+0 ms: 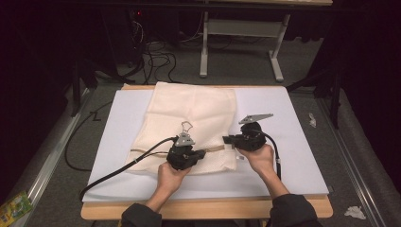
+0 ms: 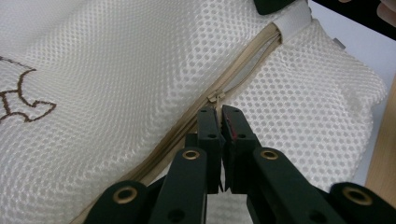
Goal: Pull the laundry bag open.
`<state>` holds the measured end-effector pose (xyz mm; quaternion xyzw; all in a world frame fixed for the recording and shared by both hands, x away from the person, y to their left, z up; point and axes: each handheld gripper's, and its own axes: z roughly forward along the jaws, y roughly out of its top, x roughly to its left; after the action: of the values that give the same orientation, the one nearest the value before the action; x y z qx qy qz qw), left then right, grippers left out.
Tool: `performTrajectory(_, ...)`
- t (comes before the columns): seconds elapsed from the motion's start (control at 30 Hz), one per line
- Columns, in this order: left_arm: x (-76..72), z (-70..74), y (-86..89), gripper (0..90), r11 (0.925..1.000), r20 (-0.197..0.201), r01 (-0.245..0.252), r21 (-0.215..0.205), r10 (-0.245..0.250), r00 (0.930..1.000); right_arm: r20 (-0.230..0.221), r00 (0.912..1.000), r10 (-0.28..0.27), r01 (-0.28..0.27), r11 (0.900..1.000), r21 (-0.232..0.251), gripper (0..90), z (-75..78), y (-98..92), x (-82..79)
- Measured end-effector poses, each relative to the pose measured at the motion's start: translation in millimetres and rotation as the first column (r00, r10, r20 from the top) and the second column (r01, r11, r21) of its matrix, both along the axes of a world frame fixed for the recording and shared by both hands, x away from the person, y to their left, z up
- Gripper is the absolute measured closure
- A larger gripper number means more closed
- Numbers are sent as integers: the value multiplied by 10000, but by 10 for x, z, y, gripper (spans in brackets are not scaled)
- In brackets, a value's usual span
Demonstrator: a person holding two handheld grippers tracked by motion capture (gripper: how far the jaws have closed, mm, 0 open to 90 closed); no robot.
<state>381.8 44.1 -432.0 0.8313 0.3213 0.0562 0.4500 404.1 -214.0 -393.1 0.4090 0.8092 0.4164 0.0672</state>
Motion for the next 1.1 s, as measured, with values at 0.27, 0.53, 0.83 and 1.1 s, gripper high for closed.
performTrajectory(0.27, -3, 3, 52, 874, 9999, 53, -103, 95, 103, 9999, 46, 10000, 17, -17, 10000, 24, 887, 6, -14, 1)
performTrajectory(0.53, 0, 2, 197, 874, 9991, 71, -421, 36, 420, 9991, 75, 9999, -129, 128, 9999, 35, 887, 15, -63, -1)
performTrajectory(0.83, -14, 72, 317, 874, 9978, 298, -656, -29, 657, 9974, 81, 9996, -259, 259, 9997, 33, 887, 17, -119, -6)
performTrajectory(1.1, -8, 133, 413, 874, 9967, 287, -797, -137, 801, 9964, 28, 9991, -427, 427, 9991, 10, 887, 13, -188, -11)
